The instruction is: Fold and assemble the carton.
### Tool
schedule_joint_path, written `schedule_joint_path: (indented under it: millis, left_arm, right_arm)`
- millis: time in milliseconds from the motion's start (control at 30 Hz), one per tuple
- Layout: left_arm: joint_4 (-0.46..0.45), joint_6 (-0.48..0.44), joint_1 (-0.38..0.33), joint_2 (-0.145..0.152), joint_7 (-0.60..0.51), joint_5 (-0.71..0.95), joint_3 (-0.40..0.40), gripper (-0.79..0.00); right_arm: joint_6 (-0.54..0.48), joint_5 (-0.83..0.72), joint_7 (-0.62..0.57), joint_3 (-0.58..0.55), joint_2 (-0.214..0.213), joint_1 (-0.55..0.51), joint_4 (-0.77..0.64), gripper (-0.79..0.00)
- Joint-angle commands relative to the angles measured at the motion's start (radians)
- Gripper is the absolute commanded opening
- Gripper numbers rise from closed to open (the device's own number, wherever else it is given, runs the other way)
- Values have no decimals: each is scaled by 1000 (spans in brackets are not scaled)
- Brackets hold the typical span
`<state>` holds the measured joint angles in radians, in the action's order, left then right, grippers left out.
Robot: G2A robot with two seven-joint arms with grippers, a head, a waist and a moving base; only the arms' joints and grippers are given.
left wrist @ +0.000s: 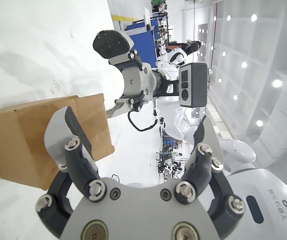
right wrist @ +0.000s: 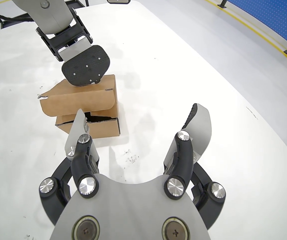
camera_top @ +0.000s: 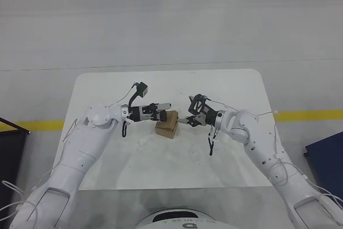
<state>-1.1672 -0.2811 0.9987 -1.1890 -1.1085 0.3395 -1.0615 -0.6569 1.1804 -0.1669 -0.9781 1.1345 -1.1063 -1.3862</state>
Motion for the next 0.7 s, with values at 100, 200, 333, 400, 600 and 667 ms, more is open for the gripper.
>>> schedule_joint_path:
  millis: [100,200,333,400,600,667]
  left_arm:
    - [3,7,-5,-1,-1,-1,7,0]
    - [2,10,-8,-1,-3,-2,11,0]
    - [4,11,-9,-1,1,-1,11,0]
    - [6,9,-8,-1,2,2,12,0]
    - [16,5,-8,-3,7,5,21,0]
    - [20,5,-11,-3,8,4,23,0]
  right_arm:
    - [-2,-2,0,9,4,3,-3,-105]
    - [-2,-4,-4,17,7,8,-3,-120]
    - [-2,0,-14,39,14,19,3,-126]
    - [0,3,-15,50,18,25,10,-126]
    - [10,10,-19,66,26,40,40,-120]
    - [10,10,-18,68,27,43,46,-117]
